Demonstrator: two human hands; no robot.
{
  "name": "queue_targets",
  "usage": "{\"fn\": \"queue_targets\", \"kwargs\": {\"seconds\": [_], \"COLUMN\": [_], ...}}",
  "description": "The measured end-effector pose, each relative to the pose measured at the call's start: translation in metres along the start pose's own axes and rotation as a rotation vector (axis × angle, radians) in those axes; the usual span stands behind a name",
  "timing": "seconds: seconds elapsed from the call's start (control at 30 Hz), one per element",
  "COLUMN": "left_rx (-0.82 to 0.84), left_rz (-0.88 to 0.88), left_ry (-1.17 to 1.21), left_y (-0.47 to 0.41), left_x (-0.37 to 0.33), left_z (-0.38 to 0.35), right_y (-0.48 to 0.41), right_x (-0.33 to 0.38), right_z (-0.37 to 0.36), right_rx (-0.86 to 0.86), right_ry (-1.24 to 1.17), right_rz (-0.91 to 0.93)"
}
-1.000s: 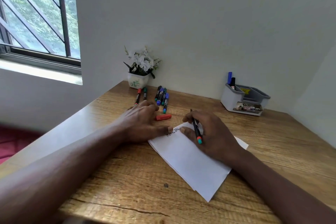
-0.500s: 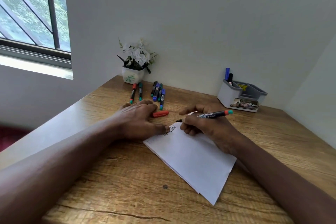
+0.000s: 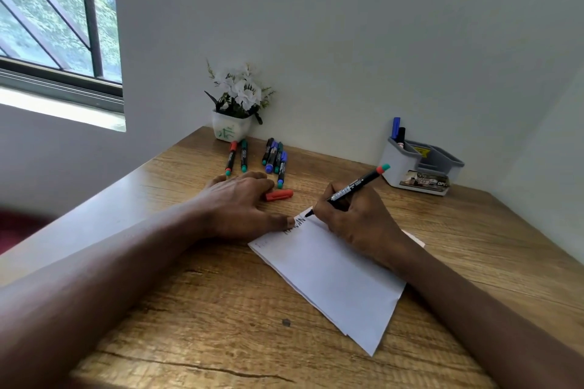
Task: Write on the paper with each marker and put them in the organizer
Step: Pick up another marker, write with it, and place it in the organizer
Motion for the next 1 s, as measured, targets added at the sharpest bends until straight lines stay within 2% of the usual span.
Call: {"fn": "queue_targets", "kwargs": {"seconds": [0.3,0.67,0.87,1.0], "left_rx": [0.003,-0.005,-0.007,-0.008], "left_rz": [-0.017,-0.006,-0.016,-0.018], "left_ry": [-0.003,-0.005,0.007,0.012], "left_y": [0.0006,-0.0010,-0.0002,-0.0001], "left_x": [-0.0010,0.0016,0.0005,0.0013], "left_z": [0.0011,-0.0010,-0.0003,-0.0007], "right_y": [-0.0006,0.0006,0.0015,0.0018], "right_x": [-0.0018,0.0011,-0.0005,0.0013], "right_z": [0.0002,-0.0018,0.0043,0.0021], "right_rx": [0.016,0.028,-0.072,-0.065], "right_ry": [-0.062,0.009,-0.002,0.027], "right_rz": [-0.004,0.042,0.043,0.055]}}
Point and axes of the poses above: each hand's wrist, its own y-axis away from the middle knuckle, its own z-axis out of the back of the hand, x = y × z, the point moved 6 cm from there along -y, towards the middle knuckle, and after that the axes turned 10 degrees about -y, right-handed, at the moved point
